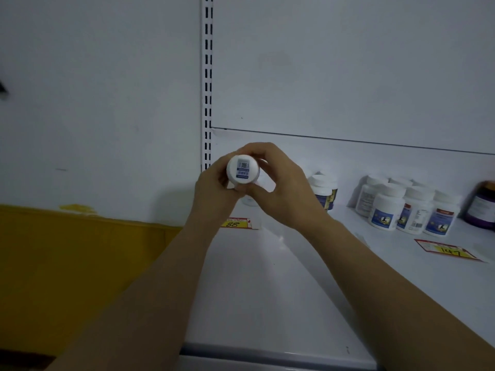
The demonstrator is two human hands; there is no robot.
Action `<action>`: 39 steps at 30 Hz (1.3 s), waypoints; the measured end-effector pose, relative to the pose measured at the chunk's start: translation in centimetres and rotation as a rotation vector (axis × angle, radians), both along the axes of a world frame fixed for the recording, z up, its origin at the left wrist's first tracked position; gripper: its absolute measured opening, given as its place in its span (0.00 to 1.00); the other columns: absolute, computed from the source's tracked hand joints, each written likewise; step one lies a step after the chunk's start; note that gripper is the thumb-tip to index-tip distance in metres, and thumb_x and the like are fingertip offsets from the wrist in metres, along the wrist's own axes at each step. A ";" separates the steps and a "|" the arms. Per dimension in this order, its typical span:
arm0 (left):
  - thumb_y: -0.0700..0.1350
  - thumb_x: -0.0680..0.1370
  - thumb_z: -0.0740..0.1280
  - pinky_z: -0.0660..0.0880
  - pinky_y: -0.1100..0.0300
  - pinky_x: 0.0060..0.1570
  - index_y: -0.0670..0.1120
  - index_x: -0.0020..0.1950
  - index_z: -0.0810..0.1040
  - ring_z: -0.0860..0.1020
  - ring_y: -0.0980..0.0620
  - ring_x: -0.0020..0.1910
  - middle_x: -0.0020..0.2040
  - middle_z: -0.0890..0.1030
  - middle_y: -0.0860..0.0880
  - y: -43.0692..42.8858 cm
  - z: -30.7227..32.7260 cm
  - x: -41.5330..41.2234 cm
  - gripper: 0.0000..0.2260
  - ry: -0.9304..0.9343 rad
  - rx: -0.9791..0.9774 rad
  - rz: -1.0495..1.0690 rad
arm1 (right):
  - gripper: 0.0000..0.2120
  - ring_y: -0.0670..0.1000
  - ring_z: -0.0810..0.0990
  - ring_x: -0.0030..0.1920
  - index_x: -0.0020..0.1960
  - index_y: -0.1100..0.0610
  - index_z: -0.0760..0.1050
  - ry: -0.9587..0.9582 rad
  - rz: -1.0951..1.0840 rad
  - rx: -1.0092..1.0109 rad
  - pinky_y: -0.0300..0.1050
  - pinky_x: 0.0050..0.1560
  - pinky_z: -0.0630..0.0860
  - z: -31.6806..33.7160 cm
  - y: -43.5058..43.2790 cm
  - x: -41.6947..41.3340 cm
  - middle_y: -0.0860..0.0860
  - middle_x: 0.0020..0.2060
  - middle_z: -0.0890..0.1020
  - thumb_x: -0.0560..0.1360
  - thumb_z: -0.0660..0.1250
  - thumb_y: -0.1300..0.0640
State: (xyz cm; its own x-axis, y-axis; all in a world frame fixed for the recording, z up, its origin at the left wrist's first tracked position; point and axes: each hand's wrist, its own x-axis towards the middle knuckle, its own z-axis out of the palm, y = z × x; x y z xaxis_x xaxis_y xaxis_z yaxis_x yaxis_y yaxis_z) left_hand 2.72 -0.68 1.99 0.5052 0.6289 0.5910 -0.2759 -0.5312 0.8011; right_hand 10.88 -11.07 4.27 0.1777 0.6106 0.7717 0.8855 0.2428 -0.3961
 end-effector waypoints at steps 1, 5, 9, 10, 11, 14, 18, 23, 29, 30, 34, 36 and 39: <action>0.32 0.69 0.73 0.77 0.54 0.56 0.45 0.60 0.77 0.79 0.48 0.55 0.54 0.81 0.47 -0.1 0.1 0.0 0.22 0.002 0.000 -0.012 | 0.20 0.44 0.77 0.55 0.61 0.56 0.72 0.009 0.005 0.017 0.40 0.59 0.76 0.1 0.0 0.1 0.46 0.54 0.78 0.71 0.72 0.60; 0.35 0.69 0.74 0.78 0.62 0.51 0.46 0.63 0.74 0.81 0.55 0.53 0.54 0.82 0.50 -0.9 0.6 -0.2 0.24 0.065 -0.106 -0.217 | 0.19 0.47 0.78 0.57 0.64 0.54 0.72 0.262 0.006 0.053 0.41 0.57 0.77 0.8 -0.6 0.9 0.48 0.57 0.79 0.75 0.69 0.61; 0.43 0.72 0.72 0.78 0.60 0.53 0.43 0.61 0.76 0.82 0.51 0.52 0.52 0.83 0.48 -1.4 1.4 -0.3 0.19 0.237 -0.313 -0.437 | 0.16 0.50 0.81 0.52 0.63 0.54 0.74 0.603 -0.061 -0.048 0.41 0.51 0.79 1.7 -1.4 2.1 0.52 0.53 0.81 0.78 0.63 0.49; 0.46 0.71 0.71 0.78 0.57 0.55 0.41 0.61 0.76 0.82 0.48 0.52 0.53 0.83 0.45 -1.5 1.5 -0.3 0.20 0.261 -0.439 -0.530 | 0.16 0.53 0.82 0.50 0.59 0.57 0.77 0.671 -0.064 -0.090 0.43 0.50 0.80 1.8 -1.4 2.3 0.55 0.50 0.82 0.78 0.63 0.48; 0.48 0.69 0.71 0.79 0.56 0.54 0.40 0.61 0.76 0.82 0.47 0.50 0.52 0.84 0.43 -1.5 1.5 -0.4 0.23 0.285 -0.542 -0.594 | 0.17 0.55 0.83 0.48 0.54 0.59 0.79 0.751 -0.063 -0.138 0.45 0.50 0.80 2.0 -1.4 2.4 0.58 0.47 0.83 0.77 0.64 0.47; 0.53 0.67 0.70 0.81 0.55 0.48 0.42 0.60 0.76 0.83 0.46 0.44 0.48 0.84 0.42 -1.4 1.4 -0.6 0.25 0.386 -0.633 -0.650 | 0.16 0.54 0.83 0.43 0.47 0.59 0.80 0.976 -0.031 -0.308 0.42 0.42 0.82 1.8 -1.6 2.2 0.57 0.42 0.84 0.75 0.67 0.46; 0.56 0.67 0.70 0.81 0.56 0.42 0.42 0.60 0.76 0.83 0.46 0.42 0.47 0.84 0.42 -1.1 1.1 -0.7 0.27 0.435 -0.661 -0.651 | 0.15 0.51 0.83 0.40 0.50 0.59 0.80 1.061 0.024 -0.374 0.40 0.35 0.81 1.5 -1.7 2.5 0.56 0.42 0.84 0.75 0.67 0.47; 0.49 0.67 0.72 0.80 0.56 0.50 0.40 0.60 0.76 0.83 0.47 0.46 0.48 0.84 0.43 -1.0 1.0 -0.4 0.24 0.399 -0.584 -0.588 | 0.17 0.59 0.82 0.54 0.56 0.62 0.78 1.003 0.029 -0.332 0.49 0.55 0.80 1.6 -1.4 3.0 0.60 0.52 0.83 0.76 0.66 0.49; 0.43 0.67 0.77 0.78 0.59 0.51 0.45 0.59 0.77 0.82 0.52 0.48 0.51 0.83 0.49 -1.0 0.4 -0.2 0.22 0.382 -0.210 -0.219 | 0.14 0.50 0.82 0.53 0.60 0.47 0.76 0.684 0.024 -0.322 0.50 0.59 0.77 1.6 -1.7 3.5 0.49 0.53 0.82 0.76 0.66 0.48; 0.43 0.66 0.78 0.78 0.61 0.49 0.45 0.59 0.76 0.81 0.53 0.48 0.51 0.82 0.50 -1.2 0.4 -0.2 0.23 0.378 -0.173 -0.185 | 0.13 0.48 0.81 0.52 0.58 0.44 0.76 0.593 -0.052 -0.329 0.49 0.58 0.77 1.6 -1.6 3.4 0.47 0.52 0.82 0.74 0.67 0.45; 0.45 0.66 0.78 0.77 0.64 0.46 0.47 0.58 0.74 0.80 0.55 0.46 0.52 0.81 0.51 -1.3 0.0 0.0 0.24 0.361 -0.053 -0.072 | 0.12 0.47 0.79 0.52 0.57 0.42 0.75 0.379 -0.201 -0.303 0.38 0.48 0.74 2.0 -1.2 3.3 0.46 0.54 0.79 0.73 0.67 0.43; 0.46 0.65 0.78 0.74 0.69 0.41 0.50 0.56 0.72 0.78 0.59 0.43 0.50 0.79 0.53 -1.1 -0.2 0.0 0.23 0.354 -0.011 -0.001 | 0.14 0.47 0.79 0.52 0.59 0.45 0.75 0.341 -0.243 -0.330 0.35 0.45 0.72 2.3 -1.0 3.1 0.46 0.54 0.79 0.74 0.67 0.44; 0.47 0.65 0.79 0.69 0.72 0.33 0.50 0.53 0.69 0.75 0.60 0.40 0.48 0.76 0.54 -0.8 -0.5 0.0 0.24 0.342 0.068 0.102 | 0.16 0.46 0.79 0.49 0.59 0.49 0.76 0.259 -0.282 -0.342 0.30 0.41 0.71 3.0 -0.5 2.6 0.46 0.51 0.79 0.74 0.68 0.46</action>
